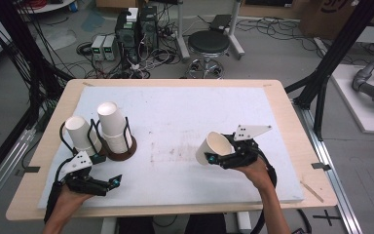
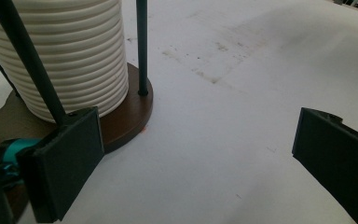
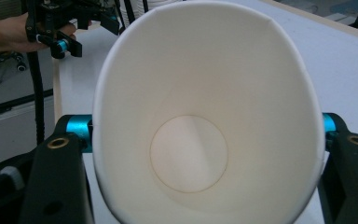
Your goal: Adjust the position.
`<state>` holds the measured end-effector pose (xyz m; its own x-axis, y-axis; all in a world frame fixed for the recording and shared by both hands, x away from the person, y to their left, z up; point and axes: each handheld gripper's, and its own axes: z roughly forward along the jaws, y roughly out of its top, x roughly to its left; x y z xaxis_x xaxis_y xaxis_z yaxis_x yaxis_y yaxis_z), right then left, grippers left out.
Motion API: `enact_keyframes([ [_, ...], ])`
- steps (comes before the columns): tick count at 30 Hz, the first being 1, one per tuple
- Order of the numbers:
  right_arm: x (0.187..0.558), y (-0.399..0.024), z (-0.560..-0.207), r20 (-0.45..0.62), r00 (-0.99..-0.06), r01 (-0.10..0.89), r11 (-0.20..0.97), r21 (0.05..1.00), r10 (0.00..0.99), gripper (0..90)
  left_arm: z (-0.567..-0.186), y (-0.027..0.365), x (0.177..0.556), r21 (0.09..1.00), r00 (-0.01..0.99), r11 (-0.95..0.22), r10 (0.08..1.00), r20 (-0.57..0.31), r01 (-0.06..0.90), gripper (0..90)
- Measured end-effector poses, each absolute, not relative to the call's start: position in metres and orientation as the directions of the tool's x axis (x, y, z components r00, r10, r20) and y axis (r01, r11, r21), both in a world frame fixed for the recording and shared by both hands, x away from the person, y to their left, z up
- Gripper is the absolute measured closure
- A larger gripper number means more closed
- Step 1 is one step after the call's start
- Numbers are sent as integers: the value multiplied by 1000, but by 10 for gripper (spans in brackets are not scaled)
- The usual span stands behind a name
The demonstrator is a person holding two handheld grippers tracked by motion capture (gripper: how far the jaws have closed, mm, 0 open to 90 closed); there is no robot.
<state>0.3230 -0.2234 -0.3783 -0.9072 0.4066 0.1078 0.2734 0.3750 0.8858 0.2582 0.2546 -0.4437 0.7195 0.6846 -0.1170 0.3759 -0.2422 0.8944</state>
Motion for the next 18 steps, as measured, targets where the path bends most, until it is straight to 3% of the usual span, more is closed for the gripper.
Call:
enact_keyframes([
  [18, 324, -228, -381, 103, -897, 285, 386, 877, 429, 315, -449, 256, 262, 896, 699, -224, 705, -123, 384, 18],
])
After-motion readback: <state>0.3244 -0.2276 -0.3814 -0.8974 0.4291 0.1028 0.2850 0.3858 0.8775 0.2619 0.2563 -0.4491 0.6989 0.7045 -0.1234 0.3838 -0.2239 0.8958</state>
